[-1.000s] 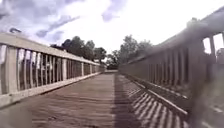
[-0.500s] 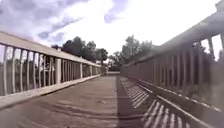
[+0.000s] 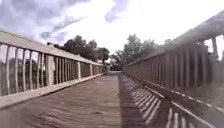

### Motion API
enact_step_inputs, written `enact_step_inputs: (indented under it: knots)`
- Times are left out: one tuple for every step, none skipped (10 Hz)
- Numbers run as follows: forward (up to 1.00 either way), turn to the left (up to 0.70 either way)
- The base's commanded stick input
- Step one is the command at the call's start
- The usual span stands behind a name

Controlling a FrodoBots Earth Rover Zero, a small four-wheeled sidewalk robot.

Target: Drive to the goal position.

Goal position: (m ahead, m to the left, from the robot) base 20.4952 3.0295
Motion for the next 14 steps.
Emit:
enact_step_inputs:
  knots:
    - [1.0,-0.4]
    - [1.0,-0.09]
    - [1.0,0.0]
    - [1.0,0.0]
    - [1.0,0.0]
    - [1.0,0.0]
    - [1.0,0.0]
    - [1.0,0.0]
    - [1.0,0.0]
    - [1.0,0.0]
    - [1.0,0.0]
    - [1.0,0.0]
    - [1.0,0.0]
    - [1.0,0.0]
